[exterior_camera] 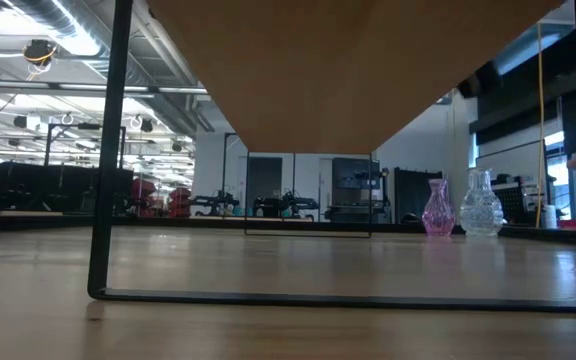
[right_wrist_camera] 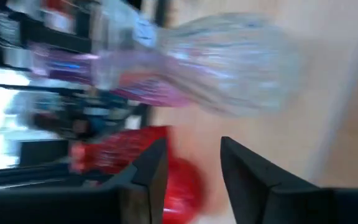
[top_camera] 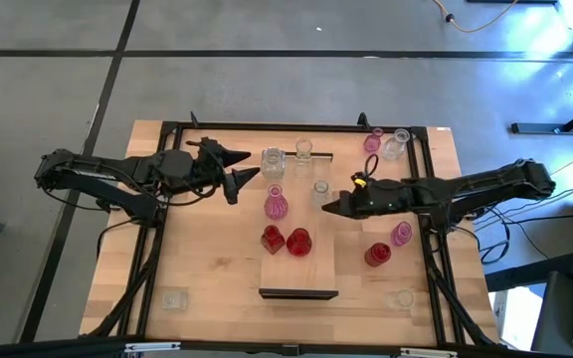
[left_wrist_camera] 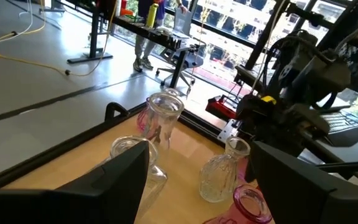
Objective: Sort vases onto shelf
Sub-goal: Put the transparent vase on the shelf aligned with the other transparent vases
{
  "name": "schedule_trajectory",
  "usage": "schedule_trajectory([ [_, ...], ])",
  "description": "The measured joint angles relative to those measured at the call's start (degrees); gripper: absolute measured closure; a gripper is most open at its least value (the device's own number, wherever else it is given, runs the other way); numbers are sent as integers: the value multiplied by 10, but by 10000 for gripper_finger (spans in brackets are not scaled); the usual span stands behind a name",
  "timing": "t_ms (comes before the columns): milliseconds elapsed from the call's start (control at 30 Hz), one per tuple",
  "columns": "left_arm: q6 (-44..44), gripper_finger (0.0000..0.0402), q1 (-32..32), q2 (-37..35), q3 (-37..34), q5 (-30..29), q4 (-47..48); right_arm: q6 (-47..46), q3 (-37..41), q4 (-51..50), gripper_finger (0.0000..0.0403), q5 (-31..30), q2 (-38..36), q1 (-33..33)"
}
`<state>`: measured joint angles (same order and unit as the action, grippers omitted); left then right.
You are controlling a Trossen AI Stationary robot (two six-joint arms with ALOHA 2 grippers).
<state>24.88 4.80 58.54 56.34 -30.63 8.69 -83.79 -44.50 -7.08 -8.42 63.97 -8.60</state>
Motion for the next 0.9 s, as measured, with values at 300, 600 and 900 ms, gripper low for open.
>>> schedule_trajectory([
  [300,0,127,0,0,0,0,3,-68,49,182,287,11,38,9],
  [600,0,127,0,0,0,0,7,-108,49,204,288,12,77,9],
  [900,1,127,0,0,0,0,13,-84,49,206,288,31,83,51],
])
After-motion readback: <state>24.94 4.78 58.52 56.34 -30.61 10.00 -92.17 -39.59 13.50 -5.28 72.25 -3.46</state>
